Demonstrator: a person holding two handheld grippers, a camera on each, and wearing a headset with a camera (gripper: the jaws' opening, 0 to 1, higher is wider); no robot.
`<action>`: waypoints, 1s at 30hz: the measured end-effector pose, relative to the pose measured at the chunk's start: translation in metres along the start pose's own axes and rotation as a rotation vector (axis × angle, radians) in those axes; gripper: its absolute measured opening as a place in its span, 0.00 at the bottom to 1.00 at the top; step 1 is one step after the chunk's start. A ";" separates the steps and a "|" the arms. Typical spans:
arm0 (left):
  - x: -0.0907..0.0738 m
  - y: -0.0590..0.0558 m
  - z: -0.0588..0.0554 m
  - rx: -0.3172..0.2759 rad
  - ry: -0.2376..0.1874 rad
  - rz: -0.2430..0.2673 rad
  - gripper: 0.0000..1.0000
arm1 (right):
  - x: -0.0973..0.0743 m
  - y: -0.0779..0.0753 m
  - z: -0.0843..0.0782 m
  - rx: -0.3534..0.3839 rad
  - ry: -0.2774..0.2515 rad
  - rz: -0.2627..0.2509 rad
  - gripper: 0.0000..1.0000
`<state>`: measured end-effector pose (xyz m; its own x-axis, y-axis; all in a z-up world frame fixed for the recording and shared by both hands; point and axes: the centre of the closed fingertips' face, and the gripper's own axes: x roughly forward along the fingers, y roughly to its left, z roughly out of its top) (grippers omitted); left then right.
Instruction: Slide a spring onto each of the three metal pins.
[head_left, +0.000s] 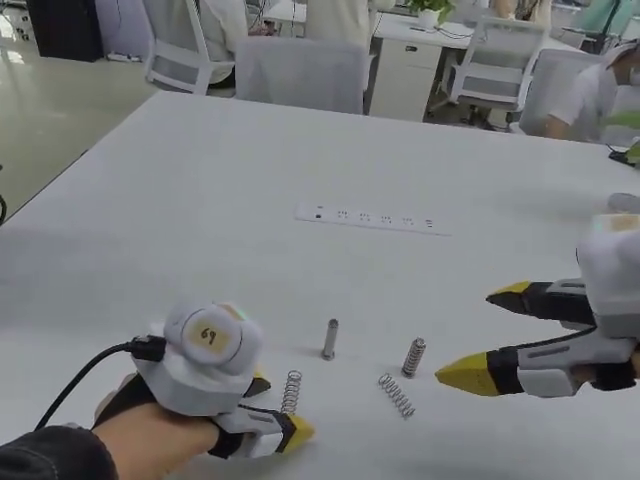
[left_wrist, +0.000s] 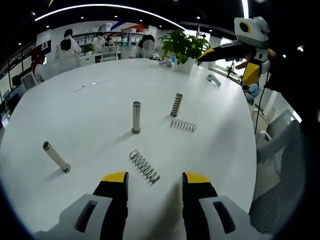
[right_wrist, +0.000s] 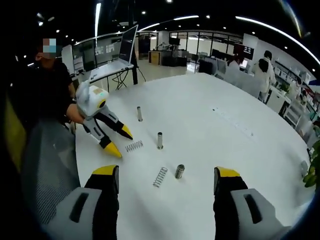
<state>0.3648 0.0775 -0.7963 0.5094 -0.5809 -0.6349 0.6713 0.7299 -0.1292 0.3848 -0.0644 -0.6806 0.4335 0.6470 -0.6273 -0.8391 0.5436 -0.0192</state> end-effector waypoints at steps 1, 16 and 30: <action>0.000 0.001 0.000 0.002 0.000 0.004 0.37 | 0.000 0.000 0.000 0.002 -0.005 -0.003 0.78; 0.009 0.008 0.000 0.000 0.008 0.043 0.30 | 0.003 0.004 -0.002 0.008 0.002 0.009 0.77; -0.001 0.031 -0.009 0.013 0.026 0.104 0.24 | 0.002 0.005 -0.005 0.008 0.009 0.013 0.76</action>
<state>0.3804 0.1042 -0.8068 0.5625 -0.4923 -0.6643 0.6223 0.7811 -0.0520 0.3801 -0.0629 -0.6856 0.4196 0.6489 -0.6347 -0.8420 0.5394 -0.0052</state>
